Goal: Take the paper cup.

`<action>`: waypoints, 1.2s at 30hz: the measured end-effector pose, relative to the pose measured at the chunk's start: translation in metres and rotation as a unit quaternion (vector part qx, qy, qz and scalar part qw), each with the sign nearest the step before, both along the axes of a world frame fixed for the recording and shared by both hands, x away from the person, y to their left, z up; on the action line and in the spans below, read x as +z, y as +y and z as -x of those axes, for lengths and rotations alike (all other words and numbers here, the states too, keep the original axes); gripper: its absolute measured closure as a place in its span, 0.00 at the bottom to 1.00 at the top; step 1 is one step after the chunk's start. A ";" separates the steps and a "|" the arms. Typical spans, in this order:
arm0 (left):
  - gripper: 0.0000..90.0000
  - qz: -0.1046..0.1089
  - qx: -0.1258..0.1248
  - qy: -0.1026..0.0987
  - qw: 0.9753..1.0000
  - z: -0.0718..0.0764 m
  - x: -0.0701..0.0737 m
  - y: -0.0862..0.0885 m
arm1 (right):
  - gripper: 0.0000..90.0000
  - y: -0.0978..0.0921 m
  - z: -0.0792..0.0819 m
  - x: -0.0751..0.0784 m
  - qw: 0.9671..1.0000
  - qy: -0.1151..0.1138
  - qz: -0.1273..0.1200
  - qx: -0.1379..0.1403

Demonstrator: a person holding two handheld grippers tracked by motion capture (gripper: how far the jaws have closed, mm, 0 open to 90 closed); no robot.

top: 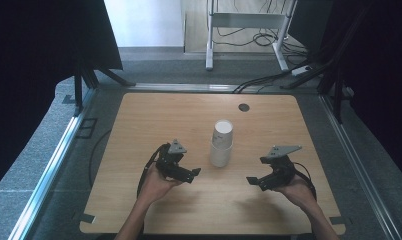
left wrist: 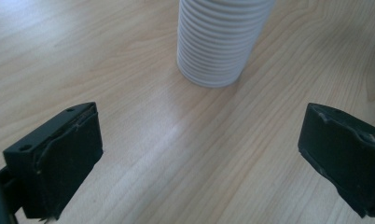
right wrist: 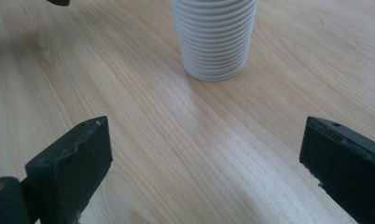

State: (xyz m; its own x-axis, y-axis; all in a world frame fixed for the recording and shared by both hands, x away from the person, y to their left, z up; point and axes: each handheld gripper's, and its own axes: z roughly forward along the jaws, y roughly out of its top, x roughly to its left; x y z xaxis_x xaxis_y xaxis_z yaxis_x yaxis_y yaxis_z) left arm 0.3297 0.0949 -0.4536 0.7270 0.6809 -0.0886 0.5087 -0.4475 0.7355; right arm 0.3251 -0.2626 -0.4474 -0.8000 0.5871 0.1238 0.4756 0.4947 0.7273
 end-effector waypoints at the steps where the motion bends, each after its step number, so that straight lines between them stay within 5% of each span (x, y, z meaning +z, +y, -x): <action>1: 0.00 0.000 -0.004 -0.003 1.000 -0.003 0.001 -0.002 | 0.02 0.000 -0.002 0.002 1.000 0.000 -0.003 0.000; 36: 0.03 -0.011 -0.051 -0.015 0.999 -0.036 0.006 -0.043 | 0.01 0.023 -0.032 0.026 1.000 -0.007 -0.004 0.015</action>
State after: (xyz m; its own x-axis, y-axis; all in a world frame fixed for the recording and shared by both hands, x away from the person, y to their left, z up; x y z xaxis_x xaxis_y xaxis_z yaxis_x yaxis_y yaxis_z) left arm 0.3662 0.0521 -0.4477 0.7953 0.6041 -0.0509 0.4366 -0.5124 0.7395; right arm 0.3569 -0.2397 -0.4211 -0.8188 0.5621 0.1170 0.4505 0.5026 0.7379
